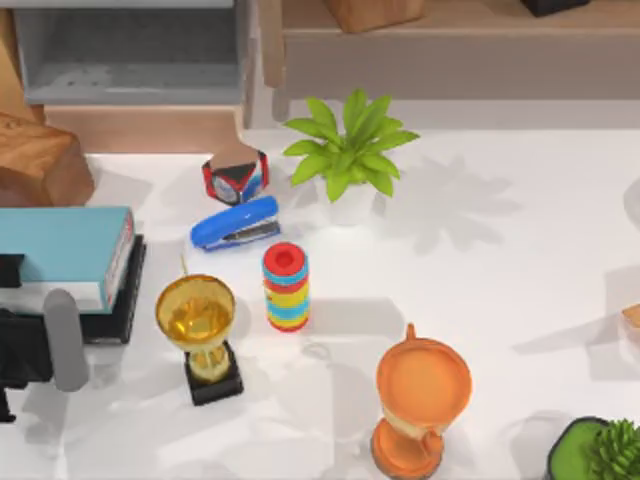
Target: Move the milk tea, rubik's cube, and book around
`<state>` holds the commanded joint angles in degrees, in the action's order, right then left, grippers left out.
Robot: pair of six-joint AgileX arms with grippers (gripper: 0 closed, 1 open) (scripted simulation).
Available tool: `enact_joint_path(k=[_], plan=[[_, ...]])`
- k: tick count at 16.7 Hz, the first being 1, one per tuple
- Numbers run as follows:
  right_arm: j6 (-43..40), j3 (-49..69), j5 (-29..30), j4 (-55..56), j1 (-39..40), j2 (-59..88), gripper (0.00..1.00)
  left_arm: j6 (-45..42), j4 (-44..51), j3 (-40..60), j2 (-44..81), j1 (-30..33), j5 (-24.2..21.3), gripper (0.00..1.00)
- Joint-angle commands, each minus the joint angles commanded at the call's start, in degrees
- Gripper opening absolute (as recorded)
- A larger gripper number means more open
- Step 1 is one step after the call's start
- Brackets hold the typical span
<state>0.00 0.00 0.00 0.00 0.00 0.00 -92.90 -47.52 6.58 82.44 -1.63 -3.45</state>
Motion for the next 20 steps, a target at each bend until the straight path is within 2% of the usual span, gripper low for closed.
enact_joint_path(k=[10, 20], plan=[[0.0, 0.0, 0.0, 0.0, 0.0, 0.0, 1.0, 0.28, -1.21, 0.42, 3.23, -0.15, -0.03, 0.0], [0.0, 0.0, 0.0, 0.0, 0.0, 0.0, 1.0, 0.28, -1.21, 0.42, 3.23, -0.15, -0.03, 0.75]])
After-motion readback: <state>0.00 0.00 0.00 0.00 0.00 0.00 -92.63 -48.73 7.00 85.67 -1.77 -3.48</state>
